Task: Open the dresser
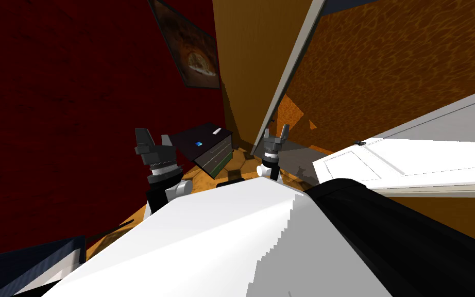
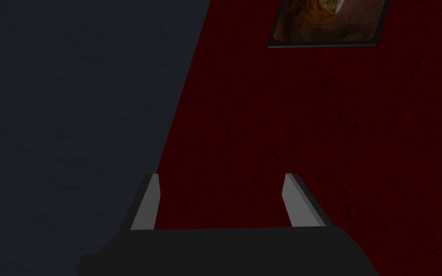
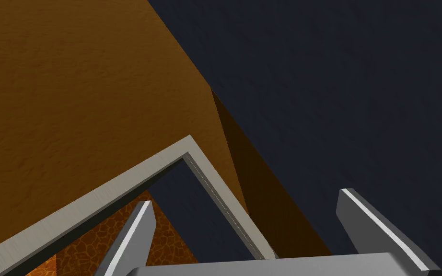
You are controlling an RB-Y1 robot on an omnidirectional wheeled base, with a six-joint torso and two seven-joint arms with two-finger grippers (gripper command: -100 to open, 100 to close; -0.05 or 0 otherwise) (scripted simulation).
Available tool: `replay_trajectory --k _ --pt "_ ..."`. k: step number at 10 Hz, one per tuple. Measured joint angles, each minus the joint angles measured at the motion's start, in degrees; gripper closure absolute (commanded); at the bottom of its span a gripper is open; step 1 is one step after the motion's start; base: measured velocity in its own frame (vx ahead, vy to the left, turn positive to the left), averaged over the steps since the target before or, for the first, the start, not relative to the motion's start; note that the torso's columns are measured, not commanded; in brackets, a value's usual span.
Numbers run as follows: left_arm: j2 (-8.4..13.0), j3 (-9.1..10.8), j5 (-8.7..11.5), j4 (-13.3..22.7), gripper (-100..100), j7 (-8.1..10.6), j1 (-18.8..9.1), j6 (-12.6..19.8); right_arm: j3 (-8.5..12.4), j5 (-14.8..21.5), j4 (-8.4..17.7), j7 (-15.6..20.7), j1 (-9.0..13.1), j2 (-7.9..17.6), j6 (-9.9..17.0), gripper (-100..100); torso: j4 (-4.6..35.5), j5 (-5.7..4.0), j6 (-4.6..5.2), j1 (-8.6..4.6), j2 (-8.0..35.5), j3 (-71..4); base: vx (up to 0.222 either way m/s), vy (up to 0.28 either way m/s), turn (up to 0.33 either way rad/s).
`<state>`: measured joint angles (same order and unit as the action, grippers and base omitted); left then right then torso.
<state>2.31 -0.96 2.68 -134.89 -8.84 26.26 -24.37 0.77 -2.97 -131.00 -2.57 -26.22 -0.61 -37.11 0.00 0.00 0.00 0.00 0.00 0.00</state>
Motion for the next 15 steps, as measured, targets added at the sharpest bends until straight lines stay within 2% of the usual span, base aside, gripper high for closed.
replay_trajectory --k 2,9,10,12,15 --pt "0.0 0.00 0.0 0.0 0 0.00 0.0 0.0 0.0 0.0 0.0 0.0 0.0 0.0 0.0 0 6.0 0.00 0.00 0.00 6.0 -12.0 0.000 0.000 0.000" --pt "0.0 0.00 0.0 0.0 0 0.00 0.0 0.0 0.0 0.0 0.0 0.0 0.0 0.0 0.0 0 35.4 0.00 0.00 0.00 35.4 -70.7 0.000 0.000 0.000" --pt "0.0 0.00 0.0 0.0 -100 0.00 0.0 0.0 0.0 0.0 0.0 0.0 0.0 0.0 0.0 0 39.6 0.00 0.00 0.00 39.6 -79.2 0.028 -0.027 0.056" --pt "2.2 0.49 0.2 1.6 -100 0.11 -0.3 -0.5 0.0 0.0 0.0 0.0 0.0 0.0 0.0 0 42.0 -0.03 0.01 -0.10 42.0 -84.3 0.080 -0.059 0.084" --pt "4.8 1.82 0.6 5.6 -100 0.35 -0.8 -1.4 0.0 0.0 0.0 0.0 0.0 0.0 0.0 0 42.3 -0.02 0.00 -0.05 42.3 -84.6 0.096 -0.102 0.077"
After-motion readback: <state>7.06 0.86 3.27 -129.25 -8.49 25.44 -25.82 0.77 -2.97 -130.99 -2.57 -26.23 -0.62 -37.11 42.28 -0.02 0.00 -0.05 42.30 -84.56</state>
